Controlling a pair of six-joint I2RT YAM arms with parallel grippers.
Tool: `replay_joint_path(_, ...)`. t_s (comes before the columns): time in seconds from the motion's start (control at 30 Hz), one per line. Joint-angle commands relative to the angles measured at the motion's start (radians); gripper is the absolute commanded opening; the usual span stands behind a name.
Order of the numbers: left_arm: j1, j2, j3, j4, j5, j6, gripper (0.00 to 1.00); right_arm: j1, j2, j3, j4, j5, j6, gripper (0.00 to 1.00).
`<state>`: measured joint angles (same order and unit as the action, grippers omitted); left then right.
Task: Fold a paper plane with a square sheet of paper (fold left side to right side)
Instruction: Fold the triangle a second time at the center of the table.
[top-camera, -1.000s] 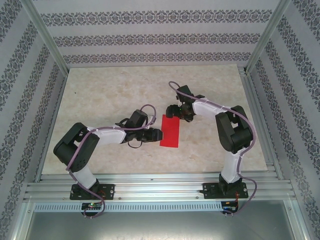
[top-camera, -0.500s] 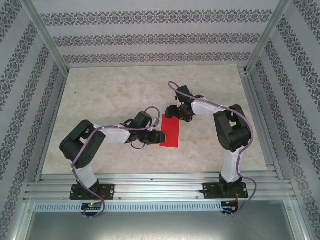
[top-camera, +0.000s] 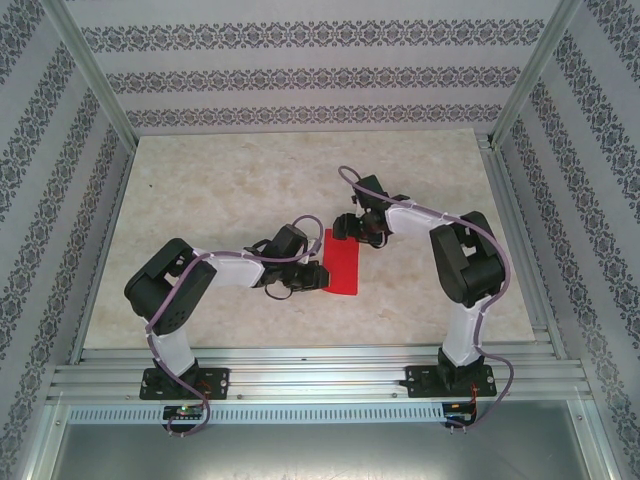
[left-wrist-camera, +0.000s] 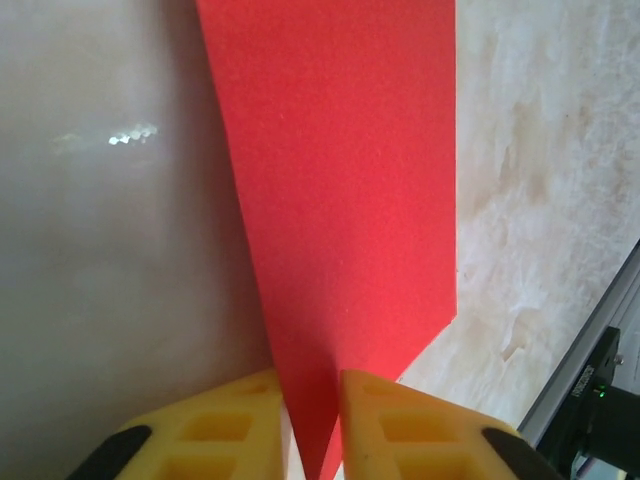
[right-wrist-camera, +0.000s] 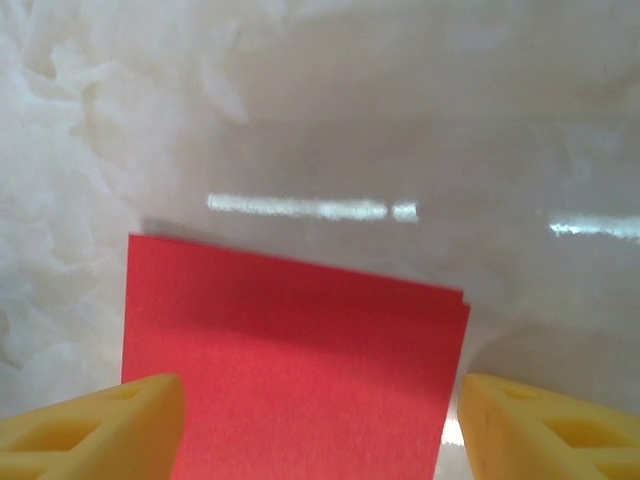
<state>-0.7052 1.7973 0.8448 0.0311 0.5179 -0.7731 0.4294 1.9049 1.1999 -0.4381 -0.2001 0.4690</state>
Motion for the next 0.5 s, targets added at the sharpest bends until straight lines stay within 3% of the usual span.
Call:
replay_joint_path(0.0, -0.013, 0.004, 0.002, 0.073, -0.002, -0.045, 0.15, -0.017, -0.132, -0.068, 0.066, -0.047, 0.044, 0.73)
replay_joint_path(0.27, -0.013, -0.022, -0.042, 0.203, -0.002, -0.178, 0.1, -0.058, -0.429, -0.366, 0.14, -0.191, 0.2, 0.73)
replay_joint_path(0.47, -0.013, -0.042, -0.042, 0.213, 0.001, -0.201, 0.09, -0.067, -0.512, -0.53, 0.214, -0.326, 0.303, 0.73)
